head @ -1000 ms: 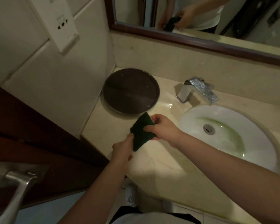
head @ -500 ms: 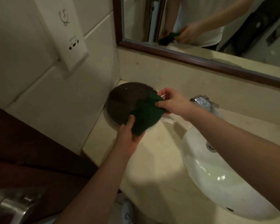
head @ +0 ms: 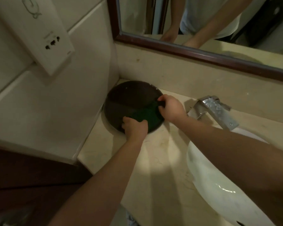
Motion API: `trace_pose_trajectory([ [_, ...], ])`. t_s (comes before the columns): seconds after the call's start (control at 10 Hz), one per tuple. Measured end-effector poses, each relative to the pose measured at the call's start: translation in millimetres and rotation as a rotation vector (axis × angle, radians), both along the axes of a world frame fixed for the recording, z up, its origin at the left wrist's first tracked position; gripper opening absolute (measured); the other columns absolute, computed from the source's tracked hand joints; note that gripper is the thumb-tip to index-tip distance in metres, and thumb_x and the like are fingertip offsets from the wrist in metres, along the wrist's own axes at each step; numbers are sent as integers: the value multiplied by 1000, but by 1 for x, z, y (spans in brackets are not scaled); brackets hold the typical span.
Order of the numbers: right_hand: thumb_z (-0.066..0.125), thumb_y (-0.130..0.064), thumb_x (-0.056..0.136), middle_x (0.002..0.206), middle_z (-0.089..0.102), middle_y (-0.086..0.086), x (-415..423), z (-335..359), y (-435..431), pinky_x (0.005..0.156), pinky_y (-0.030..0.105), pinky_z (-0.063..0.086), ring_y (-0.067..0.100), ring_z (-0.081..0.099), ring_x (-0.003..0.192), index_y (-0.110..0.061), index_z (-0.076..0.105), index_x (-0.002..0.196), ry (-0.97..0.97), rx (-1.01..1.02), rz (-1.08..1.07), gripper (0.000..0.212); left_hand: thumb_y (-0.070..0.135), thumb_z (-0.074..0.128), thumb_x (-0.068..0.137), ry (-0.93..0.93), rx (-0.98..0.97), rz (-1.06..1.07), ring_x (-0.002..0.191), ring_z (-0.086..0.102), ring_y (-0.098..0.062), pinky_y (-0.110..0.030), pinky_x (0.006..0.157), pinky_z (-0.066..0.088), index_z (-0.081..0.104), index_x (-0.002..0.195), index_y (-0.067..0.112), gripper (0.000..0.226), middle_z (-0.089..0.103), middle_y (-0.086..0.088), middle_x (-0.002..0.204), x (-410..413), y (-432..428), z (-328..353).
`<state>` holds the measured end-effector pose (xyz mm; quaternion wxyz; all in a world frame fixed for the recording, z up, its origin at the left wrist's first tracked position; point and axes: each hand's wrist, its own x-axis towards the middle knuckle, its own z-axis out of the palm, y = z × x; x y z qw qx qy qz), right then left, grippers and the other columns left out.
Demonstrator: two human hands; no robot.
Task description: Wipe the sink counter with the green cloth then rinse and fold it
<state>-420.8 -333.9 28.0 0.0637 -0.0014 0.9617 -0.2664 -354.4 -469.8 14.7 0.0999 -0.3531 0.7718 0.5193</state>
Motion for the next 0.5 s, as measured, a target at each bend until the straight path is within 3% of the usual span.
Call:
trace_pose_trajectory([
  [0.1, 53, -15, 86, 118, 65, 7, 17, -9, 4, 94, 37, 49, 26, 58, 110, -21, 64, 119, 21, 140, 248, 35, 23, 64, 85, 180, -394, -213, 127, 38, -30, -40, 103, 41, 33, 144, 9, 68, 35, -13, 142, 10, 10, 4],
  [0.2, 53, -18, 90, 134, 58, 6, 33, -11, 9, 114, 37, 32, 28, 42, 134, -19, 63, 125, -147, 240, 472, 37, 31, 56, 89, 85, -301, -559, 118, 50, -28, -40, 99, 45, 51, 130, 10, 47, 51, -11, 132, 8, 19, -4],
  [0.3, 55, -21, 91, 148, 46, 9, 45, 1, 17, 118, 34, 20, 27, 29, 144, -16, 55, 135, -205, 161, 462, 44, 45, 43, 86, -42, -276, -751, 109, 55, -33, -47, 95, 47, 59, 116, 7, 51, 59, -15, 122, 11, 17, -10],
  [0.4, 58, -20, 93, 141, 54, 4, 56, 54, 31, 109, 28, 36, 21, 50, 131, -19, 54, 136, -129, -89, 297, 43, 30, 49, 95, -6, -189, -660, 109, 55, -27, -34, 94, 43, 54, 124, 8, 36, 57, -6, 118, 12, 11, 12],
  [0.5, 56, -12, 95, 122, 63, -14, 83, 136, 50, 95, 16, 47, 4, 62, 111, -22, 61, 127, 67, -474, 145, 34, 24, 53, 97, 127, -161, -600, 89, 54, -15, -27, 77, 38, 52, 103, 21, 7, 54, 7, 94, 45, 1, 30],
])
